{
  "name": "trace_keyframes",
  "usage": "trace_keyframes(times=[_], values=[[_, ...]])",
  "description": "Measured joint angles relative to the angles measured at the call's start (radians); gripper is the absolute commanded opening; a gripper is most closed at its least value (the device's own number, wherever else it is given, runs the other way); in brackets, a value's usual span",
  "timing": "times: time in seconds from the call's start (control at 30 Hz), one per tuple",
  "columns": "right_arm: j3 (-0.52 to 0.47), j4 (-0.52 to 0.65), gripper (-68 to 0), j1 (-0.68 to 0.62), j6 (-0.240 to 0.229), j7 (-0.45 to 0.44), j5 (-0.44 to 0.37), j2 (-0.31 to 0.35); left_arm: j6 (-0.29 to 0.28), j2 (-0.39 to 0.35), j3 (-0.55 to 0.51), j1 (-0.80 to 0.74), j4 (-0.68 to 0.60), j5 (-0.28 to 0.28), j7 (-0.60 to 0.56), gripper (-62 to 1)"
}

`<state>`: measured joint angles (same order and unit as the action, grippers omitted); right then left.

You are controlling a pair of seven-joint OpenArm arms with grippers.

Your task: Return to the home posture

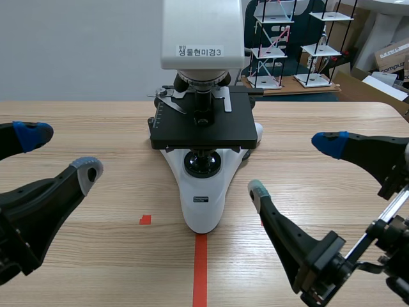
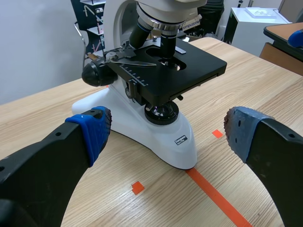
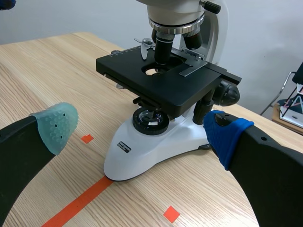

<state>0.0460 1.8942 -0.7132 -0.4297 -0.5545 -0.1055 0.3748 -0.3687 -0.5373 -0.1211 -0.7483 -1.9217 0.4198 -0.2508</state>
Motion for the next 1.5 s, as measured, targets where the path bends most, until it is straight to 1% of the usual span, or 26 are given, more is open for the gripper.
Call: trace_keyframes(times=[0.2, 0.47, 0.57, 1.5], values=[[0.000, 0.000, -9.8, 0.000, 0.000, -0.032, 0.000, 0.000, 0.000, 0.000, 0.000, 0.000, 0.000, 0.000, 0.000, -10.3], [0.000, 0.000, -9.8, 0.000, 0.000, -0.031, 0.000, 0.000, 0.000, 0.000, 0.000, 0.000, 0.000, 0.000, 0.000, -10.3], [0.000, 0.000, -9.8, 0.000, 0.019, -0.032, 0.000, 0.000, 0.000, 0.000, 0.000, 0.000, 0.000, 0.000, 0.000, -10.3], [0.000, 0.000, -9.8, 0.000, 0.019, -0.047, 0.000, 0.000, 0.000, 0.000, 0.000, 0.000, 0.000, 0.000, 0.000, -10.3]])
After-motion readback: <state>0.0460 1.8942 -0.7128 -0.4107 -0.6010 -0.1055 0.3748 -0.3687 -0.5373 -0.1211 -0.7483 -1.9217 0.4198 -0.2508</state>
